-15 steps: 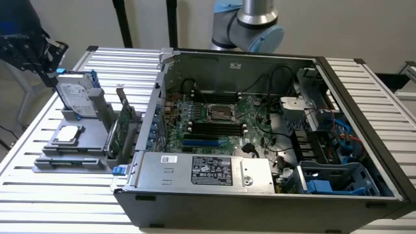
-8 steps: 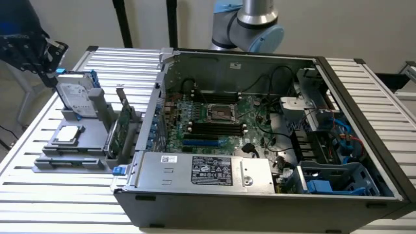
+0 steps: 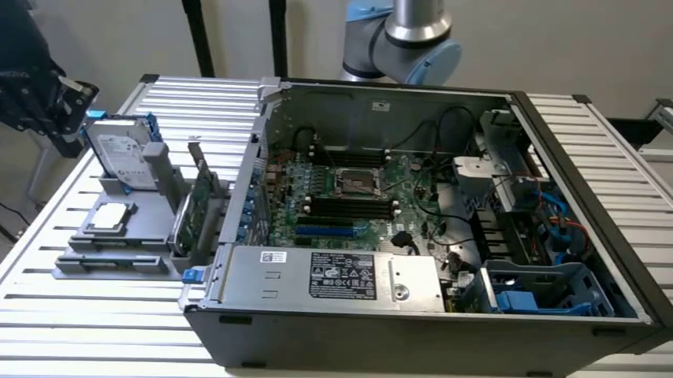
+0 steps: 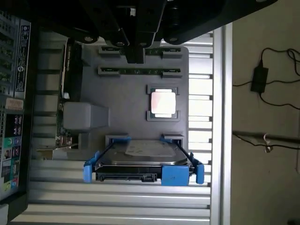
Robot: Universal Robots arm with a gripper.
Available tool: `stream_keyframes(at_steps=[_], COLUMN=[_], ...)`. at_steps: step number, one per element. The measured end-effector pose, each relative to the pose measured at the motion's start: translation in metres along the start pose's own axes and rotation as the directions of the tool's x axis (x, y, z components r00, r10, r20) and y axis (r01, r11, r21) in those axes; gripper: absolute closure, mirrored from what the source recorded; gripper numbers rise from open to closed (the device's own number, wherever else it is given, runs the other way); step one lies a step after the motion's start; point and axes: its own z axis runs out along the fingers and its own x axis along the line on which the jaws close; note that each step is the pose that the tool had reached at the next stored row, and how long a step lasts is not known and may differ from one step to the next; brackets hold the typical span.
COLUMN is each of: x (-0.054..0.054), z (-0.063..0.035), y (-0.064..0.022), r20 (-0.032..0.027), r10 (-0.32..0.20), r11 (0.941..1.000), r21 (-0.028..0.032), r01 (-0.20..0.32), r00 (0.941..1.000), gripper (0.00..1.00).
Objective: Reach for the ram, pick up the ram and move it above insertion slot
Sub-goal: 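Reach for the ram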
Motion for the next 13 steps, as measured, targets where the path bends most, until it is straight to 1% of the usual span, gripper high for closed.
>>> stream_keyframes(at_steps=[5, 10, 13], x=[-0.003, -0.01, -0.017], z=[-0.0001, 0.001, 0.0026], y=[-0.0201, -0.0347, -0.0412], r20=[0.0001, 0.0, 0.0002], r10=[0.0, 0.0, 0.0], r11=[1.0, 1.0, 1.0], r21=[-0.0001, 0.0, -0.0001], r01=[0.0, 0.0, 0.0], r00=[1.0, 1.0, 1.0], gripper=[0.89, 0.89, 0.89])
